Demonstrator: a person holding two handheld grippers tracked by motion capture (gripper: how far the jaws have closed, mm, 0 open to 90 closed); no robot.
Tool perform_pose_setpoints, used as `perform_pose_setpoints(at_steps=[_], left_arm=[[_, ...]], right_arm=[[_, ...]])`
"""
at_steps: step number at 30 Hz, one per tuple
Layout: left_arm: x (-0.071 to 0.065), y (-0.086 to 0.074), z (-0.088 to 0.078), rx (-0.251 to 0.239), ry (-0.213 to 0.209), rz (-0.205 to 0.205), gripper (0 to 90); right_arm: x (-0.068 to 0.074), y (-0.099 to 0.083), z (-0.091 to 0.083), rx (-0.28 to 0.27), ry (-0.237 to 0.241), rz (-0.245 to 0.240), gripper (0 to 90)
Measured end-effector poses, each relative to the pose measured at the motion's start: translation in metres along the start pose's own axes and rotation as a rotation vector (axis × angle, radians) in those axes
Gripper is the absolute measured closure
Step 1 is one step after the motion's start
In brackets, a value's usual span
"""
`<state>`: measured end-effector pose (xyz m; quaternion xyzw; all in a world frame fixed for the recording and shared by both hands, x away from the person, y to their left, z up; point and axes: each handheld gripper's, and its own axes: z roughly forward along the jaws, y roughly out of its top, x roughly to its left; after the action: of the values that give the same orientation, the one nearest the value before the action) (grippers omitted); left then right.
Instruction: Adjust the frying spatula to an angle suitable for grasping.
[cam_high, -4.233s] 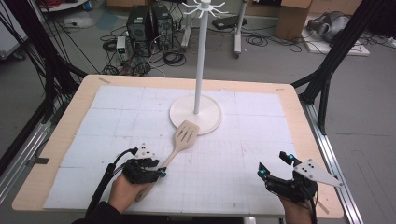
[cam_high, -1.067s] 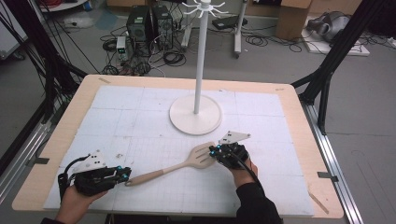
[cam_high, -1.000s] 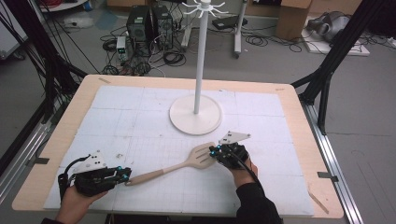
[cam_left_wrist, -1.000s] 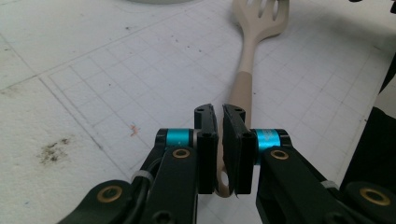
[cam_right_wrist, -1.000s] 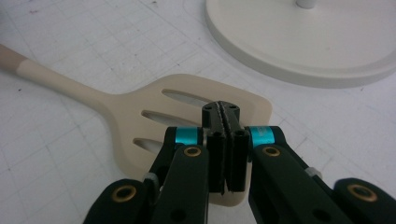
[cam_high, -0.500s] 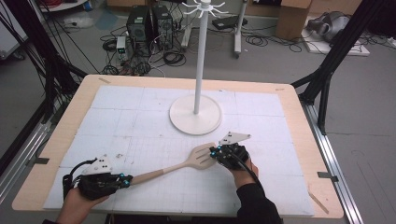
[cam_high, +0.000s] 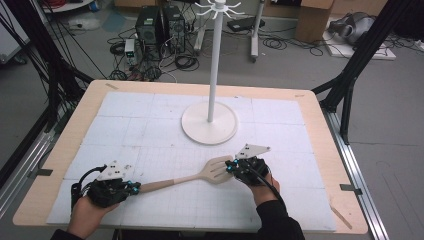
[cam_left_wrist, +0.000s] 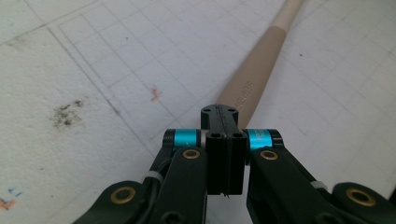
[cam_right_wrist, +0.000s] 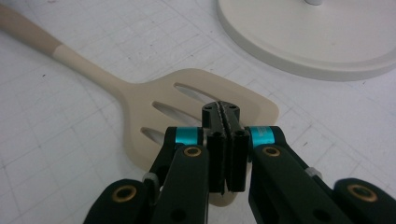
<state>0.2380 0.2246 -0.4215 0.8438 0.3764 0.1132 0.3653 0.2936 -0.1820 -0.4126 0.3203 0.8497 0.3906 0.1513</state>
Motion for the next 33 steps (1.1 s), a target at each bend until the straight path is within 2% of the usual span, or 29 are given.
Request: perform_pose_setpoints(at_steps=[2, 3, 4, 5, 6, 7, 9, 17, 20, 29, 33], left_arm=[[0.003, 0.002, 0.003, 0.008, 0.014, -0.006, 89.4], [0.006, 0.005, 0.006, 0.01, 0.035, -0.013, 89.4], [0.006, 0.005, 0.006, 0.01, 0.035, -0.013, 89.4], [0.011, 0.008, 0.008, 0.008, 0.044, -0.041, 89.4], [0.011, 0.008, 0.008, 0.008, 0.044, -0.041, 89.4], [0.014, 0.009, 0.011, -0.006, 0.052, -0.074, 89.4], [0.016, 0.011, 0.012, -0.01, 0.066, -0.088, 89.4], [0.018, 0.019, 0.018, -0.01, 0.107, -0.096, 89.1], [0.02, 0.022, 0.022, -0.019, 0.124, -0.106, 89.0], [0.024, 0.031, 0.031, -0.024, 0.161, -0.112, 89.0], [0.029, 0.04, 0.038, -0.016, 0.174, -0.116, 89.0]], right_arm=[[0.001, -0.001, -0.002, 0.002, 0.004, -0.005, 89.4], [0.003, -0.001, -0.004, 0.001, 0.008, -0.007, 89.4], [0.003, -0.001, -0.004, 0.001, 0.008, -0.007, 89.4], [0.004, -0.002, -0.007, 0.006, 0.014, -0.004, 89.4], [0.005, -0.003, -0.008, 0.007, 0.016, -0.004, 89.4], [0.006, -0.004, -0.009, 0.006, 0.018, -0.005, 89.4], [0.009, -0.006, -0.011, 0.01, 0.026, -0.001, 89.4], [0.018, -0.012, -0.019, 0.018, 0.041, -0.004, 89.5], [0.023, -0.014, -0.023, 0.039, 0.047, -0.019, 89.4], [0.032, -0.019, -0.028, 0.049, 0.07, -0.012, 89.4], [0.036, -0.02, -0.03, 0.047, 0.083, -0.007, 89.4]])
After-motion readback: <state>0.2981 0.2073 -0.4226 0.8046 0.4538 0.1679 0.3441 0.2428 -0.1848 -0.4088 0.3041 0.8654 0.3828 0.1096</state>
